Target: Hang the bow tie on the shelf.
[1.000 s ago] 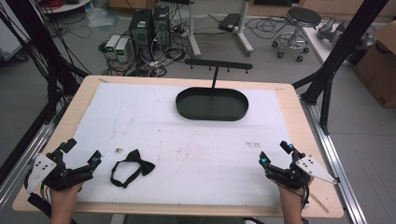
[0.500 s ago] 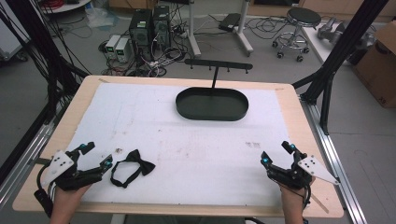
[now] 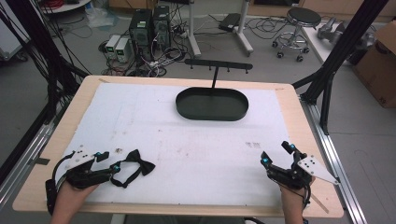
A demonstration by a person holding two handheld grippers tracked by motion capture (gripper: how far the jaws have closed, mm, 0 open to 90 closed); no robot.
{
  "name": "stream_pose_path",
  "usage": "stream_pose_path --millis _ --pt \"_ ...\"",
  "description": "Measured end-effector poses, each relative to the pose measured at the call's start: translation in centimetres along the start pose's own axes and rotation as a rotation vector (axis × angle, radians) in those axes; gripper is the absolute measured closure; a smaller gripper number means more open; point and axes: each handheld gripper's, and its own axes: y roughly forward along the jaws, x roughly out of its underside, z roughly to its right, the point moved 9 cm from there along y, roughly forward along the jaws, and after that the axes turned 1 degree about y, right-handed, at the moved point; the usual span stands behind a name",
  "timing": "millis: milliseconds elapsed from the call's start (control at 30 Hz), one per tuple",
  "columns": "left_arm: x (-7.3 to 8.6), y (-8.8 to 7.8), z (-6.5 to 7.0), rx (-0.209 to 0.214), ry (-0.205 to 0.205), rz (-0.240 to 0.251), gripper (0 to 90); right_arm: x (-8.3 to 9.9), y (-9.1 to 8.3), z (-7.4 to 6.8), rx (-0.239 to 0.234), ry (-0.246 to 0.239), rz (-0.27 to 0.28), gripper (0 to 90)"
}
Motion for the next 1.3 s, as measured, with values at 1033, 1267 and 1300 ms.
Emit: stream_pose_path --millis 1033,1267,1300 --pt "1.3 0.9 0.9 -0.001 0.04 -0.092 87.7 0.1 0.0 -0.1 -0.002 0.002 -0.007 10.1" --pt "-0.5 0.3 1.6 -0.029 0.11 0.021 87.8 0.1 0.0 -0.1 -0.003 0.0 -0.006 10.1" --pt "-0.9 0.2 1.8 -0.034 0.122 0.043 87.8 0.1 0.0 -0.1 -0.004 0.001 -0.006 10.1"
